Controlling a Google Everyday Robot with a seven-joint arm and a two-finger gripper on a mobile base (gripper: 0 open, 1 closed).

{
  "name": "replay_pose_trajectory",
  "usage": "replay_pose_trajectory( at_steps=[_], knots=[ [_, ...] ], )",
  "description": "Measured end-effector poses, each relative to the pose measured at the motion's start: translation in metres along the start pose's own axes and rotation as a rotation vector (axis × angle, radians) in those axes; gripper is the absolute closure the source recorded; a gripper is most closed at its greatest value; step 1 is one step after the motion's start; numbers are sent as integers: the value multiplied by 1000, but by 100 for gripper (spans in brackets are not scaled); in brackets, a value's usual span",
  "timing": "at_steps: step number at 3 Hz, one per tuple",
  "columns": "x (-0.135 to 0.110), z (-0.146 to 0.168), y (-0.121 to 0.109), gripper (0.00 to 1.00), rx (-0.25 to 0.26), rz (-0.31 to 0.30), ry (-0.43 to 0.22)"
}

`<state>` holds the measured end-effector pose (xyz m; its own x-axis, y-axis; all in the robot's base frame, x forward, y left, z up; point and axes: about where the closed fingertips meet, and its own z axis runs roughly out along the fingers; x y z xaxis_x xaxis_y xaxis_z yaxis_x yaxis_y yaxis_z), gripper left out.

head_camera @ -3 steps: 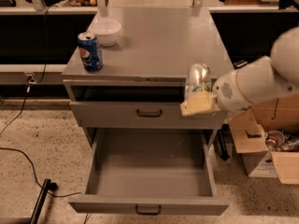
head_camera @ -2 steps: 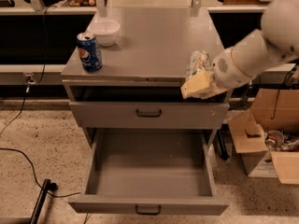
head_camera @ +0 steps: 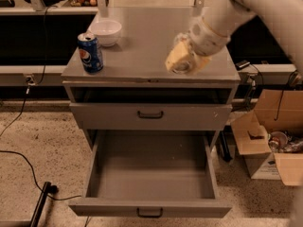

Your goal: Pick 7up can from middle drawer and place on counter

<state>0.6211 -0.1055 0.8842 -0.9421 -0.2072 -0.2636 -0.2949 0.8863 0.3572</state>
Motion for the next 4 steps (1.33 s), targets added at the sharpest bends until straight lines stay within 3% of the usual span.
replay_pose_trajectory(
  at_steps=[1, 2, 3, 4],
  knots=[
    [-43, 9, 8, 81, -5, 24, 0],
    [-71, 24, 6, 57, 4, 55, 0],
    [-85, 39, -4, 35, 22, 94, 1],
    [-91, 43, -4, 11, 18, 95, -11]
  ],
)
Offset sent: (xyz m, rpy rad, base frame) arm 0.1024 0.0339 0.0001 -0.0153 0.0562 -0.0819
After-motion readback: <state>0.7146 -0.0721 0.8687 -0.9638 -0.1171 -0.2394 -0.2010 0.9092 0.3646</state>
